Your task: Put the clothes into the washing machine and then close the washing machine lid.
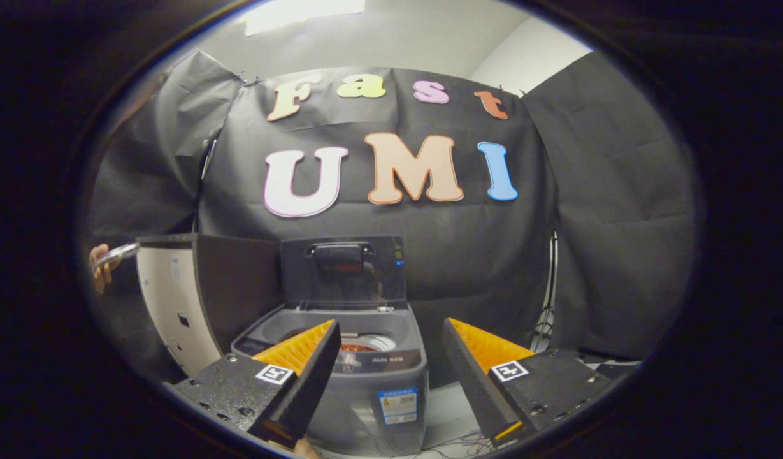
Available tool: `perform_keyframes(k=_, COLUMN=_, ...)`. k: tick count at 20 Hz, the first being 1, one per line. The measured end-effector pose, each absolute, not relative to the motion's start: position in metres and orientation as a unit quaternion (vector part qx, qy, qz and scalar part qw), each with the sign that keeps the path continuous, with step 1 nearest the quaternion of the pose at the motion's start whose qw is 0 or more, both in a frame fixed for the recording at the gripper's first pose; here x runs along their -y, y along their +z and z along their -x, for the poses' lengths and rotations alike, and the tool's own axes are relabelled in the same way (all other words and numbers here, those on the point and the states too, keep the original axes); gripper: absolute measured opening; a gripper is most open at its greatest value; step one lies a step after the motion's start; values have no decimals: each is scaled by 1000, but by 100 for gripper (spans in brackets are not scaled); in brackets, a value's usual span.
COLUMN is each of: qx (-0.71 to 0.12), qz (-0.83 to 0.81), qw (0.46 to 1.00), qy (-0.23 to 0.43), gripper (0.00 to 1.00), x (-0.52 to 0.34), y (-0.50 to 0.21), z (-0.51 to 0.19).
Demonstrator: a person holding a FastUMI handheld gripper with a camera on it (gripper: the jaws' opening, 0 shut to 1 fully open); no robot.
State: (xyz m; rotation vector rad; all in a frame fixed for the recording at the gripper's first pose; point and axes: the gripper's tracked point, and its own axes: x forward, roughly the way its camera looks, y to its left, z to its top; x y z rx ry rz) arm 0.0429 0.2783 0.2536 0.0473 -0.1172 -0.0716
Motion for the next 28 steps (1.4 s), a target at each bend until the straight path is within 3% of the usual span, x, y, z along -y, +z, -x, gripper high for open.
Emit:
perform_keyframes(k=15, qx=62, qz=53, qw=995, qy=51, gripper=97, x=-409, y=409, z=-291)
perform_keyframes(k=20, qx=51, qz=24, qw=996, qy=62, gripper=97, x=-450, y=425, z=-373)
perform_keyframes(k=28, qx=-23, qz=1, qw=1000, qy=15, gripper=97, x=-463, y=385, z=-491)
